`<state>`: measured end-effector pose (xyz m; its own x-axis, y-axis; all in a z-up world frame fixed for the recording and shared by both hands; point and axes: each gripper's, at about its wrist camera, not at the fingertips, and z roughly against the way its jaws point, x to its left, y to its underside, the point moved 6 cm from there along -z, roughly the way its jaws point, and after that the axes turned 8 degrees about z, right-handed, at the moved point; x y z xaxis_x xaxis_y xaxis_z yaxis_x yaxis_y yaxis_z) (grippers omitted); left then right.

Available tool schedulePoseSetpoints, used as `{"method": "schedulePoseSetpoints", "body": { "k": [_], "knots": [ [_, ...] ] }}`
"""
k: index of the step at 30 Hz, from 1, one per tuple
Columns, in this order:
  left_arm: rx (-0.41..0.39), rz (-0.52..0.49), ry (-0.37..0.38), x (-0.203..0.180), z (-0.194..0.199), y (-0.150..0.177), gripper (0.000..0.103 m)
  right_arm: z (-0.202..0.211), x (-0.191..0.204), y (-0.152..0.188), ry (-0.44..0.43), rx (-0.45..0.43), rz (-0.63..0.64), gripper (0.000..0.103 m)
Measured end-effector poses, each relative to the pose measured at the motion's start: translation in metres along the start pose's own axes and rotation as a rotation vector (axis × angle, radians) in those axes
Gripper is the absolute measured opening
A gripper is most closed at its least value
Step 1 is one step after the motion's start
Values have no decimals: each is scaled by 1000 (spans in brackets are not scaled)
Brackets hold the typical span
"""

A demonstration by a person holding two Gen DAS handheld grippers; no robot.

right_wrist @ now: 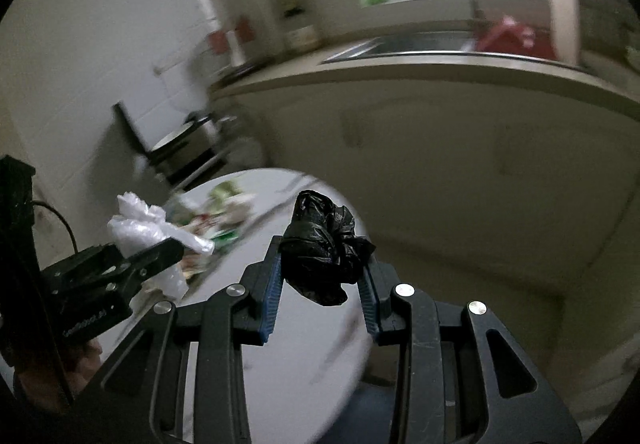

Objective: Collect trash
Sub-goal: 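Carry both bags over the floor bin and open both tools to drop them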

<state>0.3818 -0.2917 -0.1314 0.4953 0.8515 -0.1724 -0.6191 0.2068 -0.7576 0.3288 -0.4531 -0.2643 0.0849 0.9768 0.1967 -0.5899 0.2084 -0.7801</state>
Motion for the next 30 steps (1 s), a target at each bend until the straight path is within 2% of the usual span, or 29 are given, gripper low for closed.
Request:
{"method": "schedulePoseSetpoints", "body": {
  "k": [6,12,21,30],
  "knots": [
    [131,-74,108,-74,-68,-4,38,14,-90,18,123,21,-105,32],
    [280,-128,145,-127,-138,5,38,-8,-166,61,175,104,-228,32],
    [450,-184,93,-163,-237,20,38,-49,-233,127,173,217,-369,32],
    [598,-186,36,-173,-320,37,38,-109,-266,186,126,351,-476,32]
  ]
}}
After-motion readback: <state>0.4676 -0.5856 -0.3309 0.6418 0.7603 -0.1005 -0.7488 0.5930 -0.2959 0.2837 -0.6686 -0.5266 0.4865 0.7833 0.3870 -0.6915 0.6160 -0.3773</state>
